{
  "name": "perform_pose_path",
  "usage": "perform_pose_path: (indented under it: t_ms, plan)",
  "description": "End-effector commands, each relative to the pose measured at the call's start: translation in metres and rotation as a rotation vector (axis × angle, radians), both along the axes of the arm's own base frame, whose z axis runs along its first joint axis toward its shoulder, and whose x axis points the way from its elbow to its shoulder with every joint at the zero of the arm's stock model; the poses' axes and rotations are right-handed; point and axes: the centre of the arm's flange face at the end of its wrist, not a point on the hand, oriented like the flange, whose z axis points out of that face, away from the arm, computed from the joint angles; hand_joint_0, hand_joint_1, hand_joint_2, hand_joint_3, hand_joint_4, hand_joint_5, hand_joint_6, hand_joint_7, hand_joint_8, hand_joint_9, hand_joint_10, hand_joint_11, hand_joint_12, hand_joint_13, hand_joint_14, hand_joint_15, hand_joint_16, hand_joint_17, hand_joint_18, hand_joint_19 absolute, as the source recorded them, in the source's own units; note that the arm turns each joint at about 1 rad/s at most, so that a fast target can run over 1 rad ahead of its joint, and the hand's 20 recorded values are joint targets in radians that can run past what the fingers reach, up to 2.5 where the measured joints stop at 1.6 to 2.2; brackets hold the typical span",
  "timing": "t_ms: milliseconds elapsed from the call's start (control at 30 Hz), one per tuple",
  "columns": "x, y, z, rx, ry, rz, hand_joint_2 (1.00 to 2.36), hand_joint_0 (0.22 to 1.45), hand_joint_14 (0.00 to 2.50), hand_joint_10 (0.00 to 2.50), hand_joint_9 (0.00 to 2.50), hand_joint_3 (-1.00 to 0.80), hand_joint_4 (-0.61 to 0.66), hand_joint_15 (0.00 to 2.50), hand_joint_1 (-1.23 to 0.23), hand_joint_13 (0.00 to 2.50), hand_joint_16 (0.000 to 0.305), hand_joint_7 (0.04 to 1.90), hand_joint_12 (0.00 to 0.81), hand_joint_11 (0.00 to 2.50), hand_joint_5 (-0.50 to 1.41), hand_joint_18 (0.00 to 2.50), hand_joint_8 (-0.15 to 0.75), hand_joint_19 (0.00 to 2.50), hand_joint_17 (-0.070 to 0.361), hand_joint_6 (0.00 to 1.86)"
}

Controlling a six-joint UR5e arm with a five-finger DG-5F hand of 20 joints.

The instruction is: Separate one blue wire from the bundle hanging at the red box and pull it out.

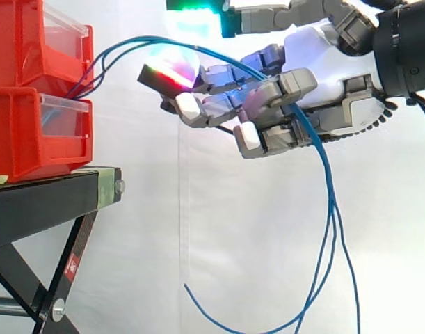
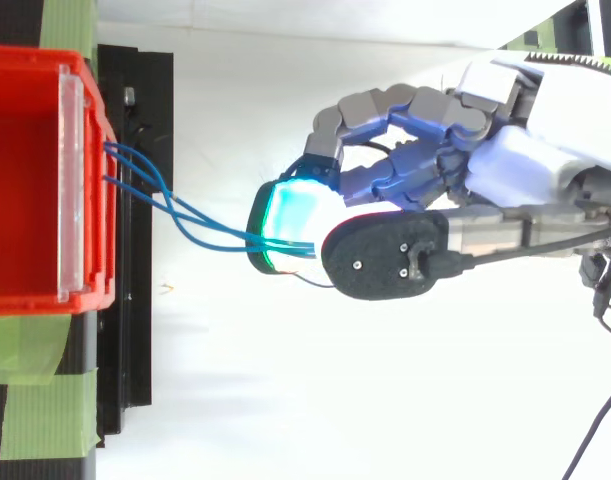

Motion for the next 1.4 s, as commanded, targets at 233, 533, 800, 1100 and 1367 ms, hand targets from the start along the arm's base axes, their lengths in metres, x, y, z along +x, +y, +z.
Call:
perform_pose_path:
  t_ms: [233, 533, 800, 1100, 1367]
  plan:
    - [-0.008, -0.011, -0.016, 0.065, -0.012, -0.024, 1.02, 0.59, 1.56, 0.01, 0.87, -0.26, 0.21, 1.28, -0.72, 0.92, 0.044, 1.04, 0.347, 1.14, -0.18, 0.91, 0.347, 1.18, 0.099, 0.8]
    - [-0.01, -0.021, -0.017, 0.131, -0.028, -0.05, 1.02, 0.59, 1.56, 0.01, 0.87, -0.27, 0.21, 1.28, -0.73, 0.92, 0.044, 1.05, 0.352, 1.14, -0.18, 0.9, 0.35, 1.19, 0.099, 0.8]
    - [-0.01, -0.021, -0.017, 0.112, -0.022, -0.048, 1.01, 0.57, 1.57, 0.01, 0.87, -0.32, 0.21, 1.25, -0.72, 0.92, 0.045, 1.03, 0.354, 1.13, -0.18, 0.91, 0.355, 1.2, 0.101, 0.8]
    - [-0.009, -0.02, -0.016, 0.037, 0.001, -0.033, 1.01, 0.56, 1.57, 0.01, 0.87, -0.37, 0.23, 1.25, -0.72, 0.93, 0.046, 1.03, 0.357, 1.14, -0.18, 0.91, 0.36, 1.2, 0.103, 0.79]
    - [-0.006, -0.019, -0.014, 0.006, -0.011, -0.026, 1.01, 0.56, 1.57, 0.01, 0.87, -0.39, 0.23, 1.25, -0.73, 0.93, 0.046, 1.03, 0.358, 1.12, -0.17, 0.91, 0.36, 1.19, 0.103, 0.79]
